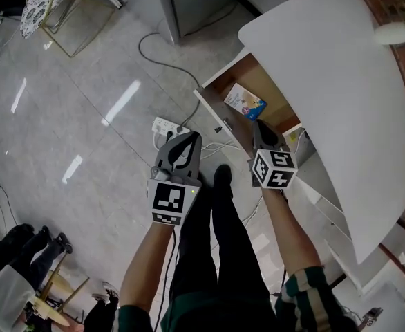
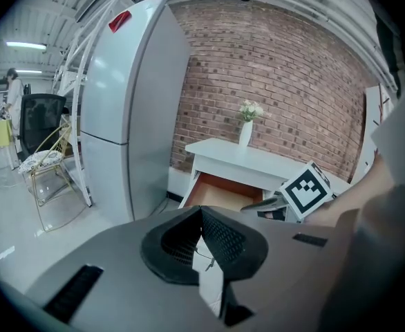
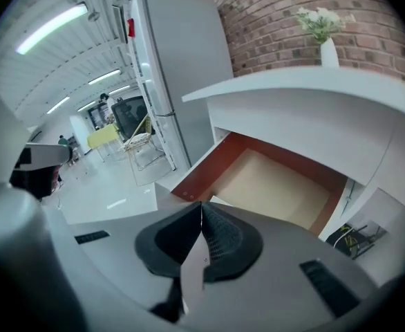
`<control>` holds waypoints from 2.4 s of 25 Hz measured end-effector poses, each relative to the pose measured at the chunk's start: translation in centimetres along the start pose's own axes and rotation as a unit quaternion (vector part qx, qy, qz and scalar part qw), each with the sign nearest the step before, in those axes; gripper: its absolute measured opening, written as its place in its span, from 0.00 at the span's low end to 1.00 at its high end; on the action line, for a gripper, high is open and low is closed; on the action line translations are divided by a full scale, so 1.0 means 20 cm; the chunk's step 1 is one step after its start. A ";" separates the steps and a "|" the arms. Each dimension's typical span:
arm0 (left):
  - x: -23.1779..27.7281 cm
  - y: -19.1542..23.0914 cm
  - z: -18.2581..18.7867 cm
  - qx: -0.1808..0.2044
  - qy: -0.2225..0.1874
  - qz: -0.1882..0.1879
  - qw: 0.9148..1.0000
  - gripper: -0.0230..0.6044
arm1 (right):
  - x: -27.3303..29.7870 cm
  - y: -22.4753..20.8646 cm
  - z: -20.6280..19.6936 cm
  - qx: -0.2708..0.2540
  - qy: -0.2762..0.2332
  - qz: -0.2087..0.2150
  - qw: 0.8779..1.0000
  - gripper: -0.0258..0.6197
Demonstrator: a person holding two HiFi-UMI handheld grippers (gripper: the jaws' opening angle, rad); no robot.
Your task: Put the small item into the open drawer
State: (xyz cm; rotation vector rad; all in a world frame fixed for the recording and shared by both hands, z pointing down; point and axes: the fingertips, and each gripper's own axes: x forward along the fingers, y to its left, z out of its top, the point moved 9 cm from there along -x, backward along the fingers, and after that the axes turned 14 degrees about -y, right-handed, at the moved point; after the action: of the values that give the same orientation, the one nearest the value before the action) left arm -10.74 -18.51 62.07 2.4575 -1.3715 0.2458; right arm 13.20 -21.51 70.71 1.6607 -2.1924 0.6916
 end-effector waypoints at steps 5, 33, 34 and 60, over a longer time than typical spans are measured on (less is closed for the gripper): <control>-0.03 -0.02 0.14 0.008 -0.007 0.006 1.000 0.06 | -0.14 0.10 0.12 -0.034 -0.017 0.033 0.999 0.08; -0.27 -0.22 0.97 0.063 -0.074 0.013 0.995 0.06 | -0.80 0.41 1.06 -0.068 -0.155 0.104 0.980 0.08; -0.28 -0.22 1.00 0.066 -0.079 0.015 0.995 0.06 | -0.81 0.41 1.10 -0.070 -0.162 0.106 0.979 0.08; -0.43 -0.31 1.32 0.098 -0.135 0.032 0.985 0.06 | -1.07 0.45 1.47 -0.104 -0.228 0.143 0.958 0.08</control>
State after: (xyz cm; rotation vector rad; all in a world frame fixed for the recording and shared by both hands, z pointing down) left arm -10.15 -18.01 33.66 2.6898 -1.6086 0.0653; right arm 12.05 -18.13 33.45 1.5241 -2.7507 0.1296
